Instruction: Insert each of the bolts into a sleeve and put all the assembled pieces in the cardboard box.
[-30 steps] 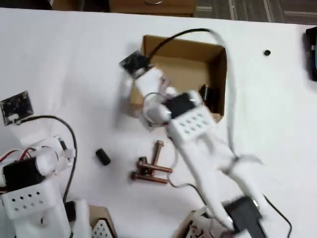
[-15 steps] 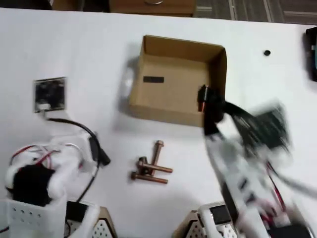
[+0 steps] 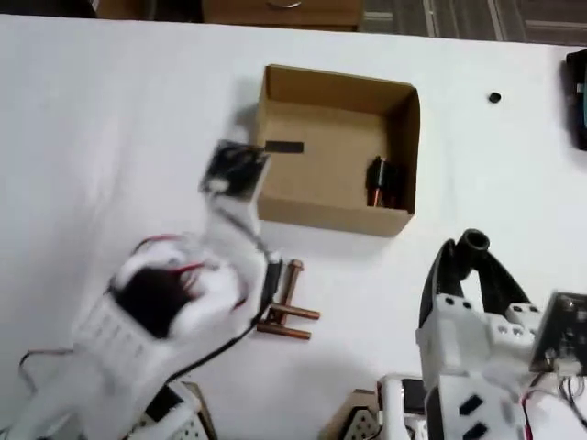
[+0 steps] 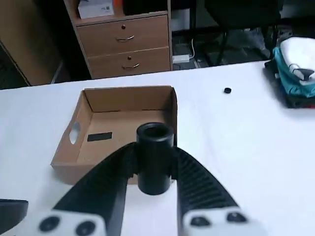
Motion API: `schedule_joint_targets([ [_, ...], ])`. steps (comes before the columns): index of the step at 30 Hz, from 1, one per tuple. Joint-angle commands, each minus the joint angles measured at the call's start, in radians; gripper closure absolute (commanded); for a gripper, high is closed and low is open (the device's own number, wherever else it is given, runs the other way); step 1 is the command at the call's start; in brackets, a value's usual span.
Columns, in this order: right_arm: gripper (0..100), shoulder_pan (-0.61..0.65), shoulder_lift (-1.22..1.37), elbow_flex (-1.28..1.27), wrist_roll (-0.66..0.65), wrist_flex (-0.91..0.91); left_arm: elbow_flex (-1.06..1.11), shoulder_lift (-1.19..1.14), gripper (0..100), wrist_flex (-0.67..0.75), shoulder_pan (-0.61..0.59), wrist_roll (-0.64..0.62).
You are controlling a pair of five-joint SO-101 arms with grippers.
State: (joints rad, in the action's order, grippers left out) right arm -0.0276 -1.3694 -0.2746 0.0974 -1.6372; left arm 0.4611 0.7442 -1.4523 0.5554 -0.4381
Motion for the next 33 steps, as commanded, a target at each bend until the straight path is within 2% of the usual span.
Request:
schedule_joint_targets([
  [1, 97.9, -0.007, -0.005, -0.054, 0.064, 0.013, -0.107, -0.149, 98, 0.021, 0.012, -0.003],
  [6, 97.9, -0.007, -0.005, -0.157, 0.092, 0.018, -0.162, -0.295, 98, -0.014, 0.032, -0.005],
  [10, 97.9, -0.007, -0.005, -0.221, 0.092, 0.031, -0.153, -0.364, 98, -0.058, 0.078, -0.061],
  [18, 97.9, -0.008, -0.005, -0.304, 0.089, 0.110, -0.160, -0.465, 98, -0.063, 0.098, -0.074],
  [33, 97.9, -0.015, -0.005, -0.388, 0.081, 0.151, -0.162, -0.729, 98, 0.153, 0.087, -0.064],
])
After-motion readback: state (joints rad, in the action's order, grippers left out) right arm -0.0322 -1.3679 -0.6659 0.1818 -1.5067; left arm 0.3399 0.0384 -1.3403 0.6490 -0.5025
